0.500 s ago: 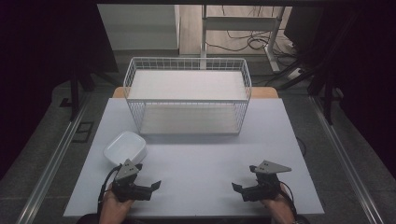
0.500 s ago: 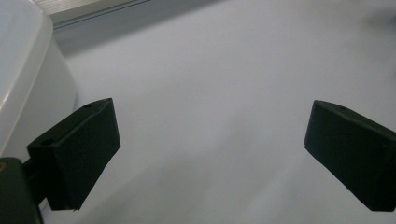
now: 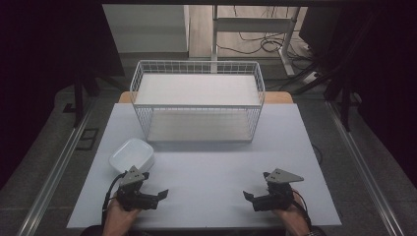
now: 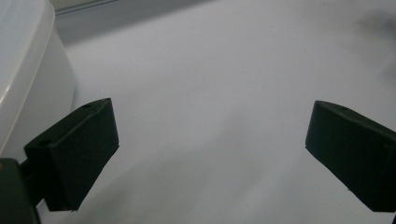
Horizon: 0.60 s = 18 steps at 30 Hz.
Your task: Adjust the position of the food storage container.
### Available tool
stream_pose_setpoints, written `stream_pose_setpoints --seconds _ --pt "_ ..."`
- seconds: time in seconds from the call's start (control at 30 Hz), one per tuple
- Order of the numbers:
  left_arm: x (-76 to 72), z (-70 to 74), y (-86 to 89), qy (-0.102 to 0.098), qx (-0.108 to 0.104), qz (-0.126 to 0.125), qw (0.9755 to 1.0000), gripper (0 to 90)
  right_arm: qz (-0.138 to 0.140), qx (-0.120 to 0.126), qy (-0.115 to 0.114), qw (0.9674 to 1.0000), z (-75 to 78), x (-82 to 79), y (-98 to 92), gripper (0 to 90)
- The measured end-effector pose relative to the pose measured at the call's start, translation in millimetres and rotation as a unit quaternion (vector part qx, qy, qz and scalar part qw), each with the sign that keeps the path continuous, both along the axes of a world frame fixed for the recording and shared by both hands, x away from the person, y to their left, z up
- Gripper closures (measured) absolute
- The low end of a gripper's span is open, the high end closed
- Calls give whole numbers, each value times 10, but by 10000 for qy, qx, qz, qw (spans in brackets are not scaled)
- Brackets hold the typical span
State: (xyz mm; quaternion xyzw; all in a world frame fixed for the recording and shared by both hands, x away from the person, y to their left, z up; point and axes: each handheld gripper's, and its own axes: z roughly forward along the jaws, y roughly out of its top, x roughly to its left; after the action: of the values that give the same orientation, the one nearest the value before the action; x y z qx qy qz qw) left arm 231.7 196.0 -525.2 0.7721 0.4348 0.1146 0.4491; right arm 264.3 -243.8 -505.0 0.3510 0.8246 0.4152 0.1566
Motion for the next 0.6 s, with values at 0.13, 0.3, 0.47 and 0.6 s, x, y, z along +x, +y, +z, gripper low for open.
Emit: stream_pose_setpoints --seconds 0.13,0.3,0.47,0.6 --pt "-8 49 15 -57 71 76 9999 54 -66 1 -51 10000 -3 2 5 0" --pt "-9 151 103 -149 -27 158 9998 226 -108 -13 -92 9999 -3 2 13 0" --pt "39 247 211 -169 25 261 9995 457 -116 -63 -96 9999 -5 2 18 0" --pt "101 303 300 -179 -35 432 9989 662 -108 -55 -168 9998 12 -6 22 0"
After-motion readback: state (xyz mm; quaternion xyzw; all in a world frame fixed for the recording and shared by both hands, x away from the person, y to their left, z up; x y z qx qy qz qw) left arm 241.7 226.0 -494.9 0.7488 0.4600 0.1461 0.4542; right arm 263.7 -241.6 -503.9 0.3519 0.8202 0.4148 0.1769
